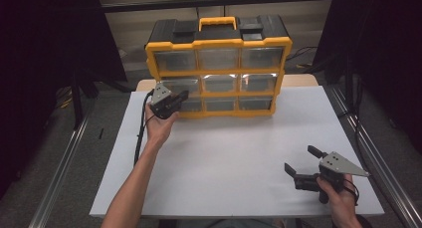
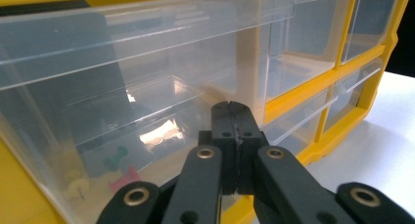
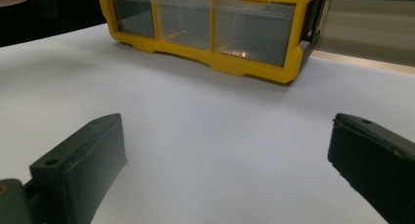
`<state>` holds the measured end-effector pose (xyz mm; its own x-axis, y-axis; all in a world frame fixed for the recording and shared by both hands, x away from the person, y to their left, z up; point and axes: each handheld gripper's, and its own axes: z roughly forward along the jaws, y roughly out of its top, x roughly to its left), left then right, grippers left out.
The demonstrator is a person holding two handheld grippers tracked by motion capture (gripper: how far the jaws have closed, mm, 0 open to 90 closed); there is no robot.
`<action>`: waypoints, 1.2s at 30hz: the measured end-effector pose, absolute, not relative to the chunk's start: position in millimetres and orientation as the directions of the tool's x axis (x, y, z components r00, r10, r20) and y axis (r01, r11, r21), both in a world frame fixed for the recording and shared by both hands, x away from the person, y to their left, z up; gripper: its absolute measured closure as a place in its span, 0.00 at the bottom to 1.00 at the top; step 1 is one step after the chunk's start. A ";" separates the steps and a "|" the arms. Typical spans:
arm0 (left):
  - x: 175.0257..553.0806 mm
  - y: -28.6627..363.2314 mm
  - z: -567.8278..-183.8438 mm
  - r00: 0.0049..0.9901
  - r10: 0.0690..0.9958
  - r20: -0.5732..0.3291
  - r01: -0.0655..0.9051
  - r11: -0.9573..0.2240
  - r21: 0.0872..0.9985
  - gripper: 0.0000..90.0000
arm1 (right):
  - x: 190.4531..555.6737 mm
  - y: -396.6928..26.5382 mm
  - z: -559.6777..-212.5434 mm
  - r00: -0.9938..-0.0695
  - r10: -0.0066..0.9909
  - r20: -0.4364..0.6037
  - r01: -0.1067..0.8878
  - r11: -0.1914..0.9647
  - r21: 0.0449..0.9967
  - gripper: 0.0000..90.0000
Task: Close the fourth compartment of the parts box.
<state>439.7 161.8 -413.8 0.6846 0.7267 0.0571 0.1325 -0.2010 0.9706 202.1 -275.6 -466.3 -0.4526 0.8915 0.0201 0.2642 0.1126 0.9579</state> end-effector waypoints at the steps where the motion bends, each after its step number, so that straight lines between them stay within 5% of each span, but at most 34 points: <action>1: 439.6 160.4 -414.3 0.689 0.724 0.029 0.146 -0.178 0.973 1.00 | 202.1 -275.6 -466.3 -0.453 0.891 0.020 0.264 0.113 0.958 0.01; 36: 453.2 155.8 -409.0 0.667 0.741 0.072 0.139 -0.219 0.966 1.00 | 202.2 -275.6 -466.4 -0.454 0.891 0.019 0.264 0.114 0.958 0.01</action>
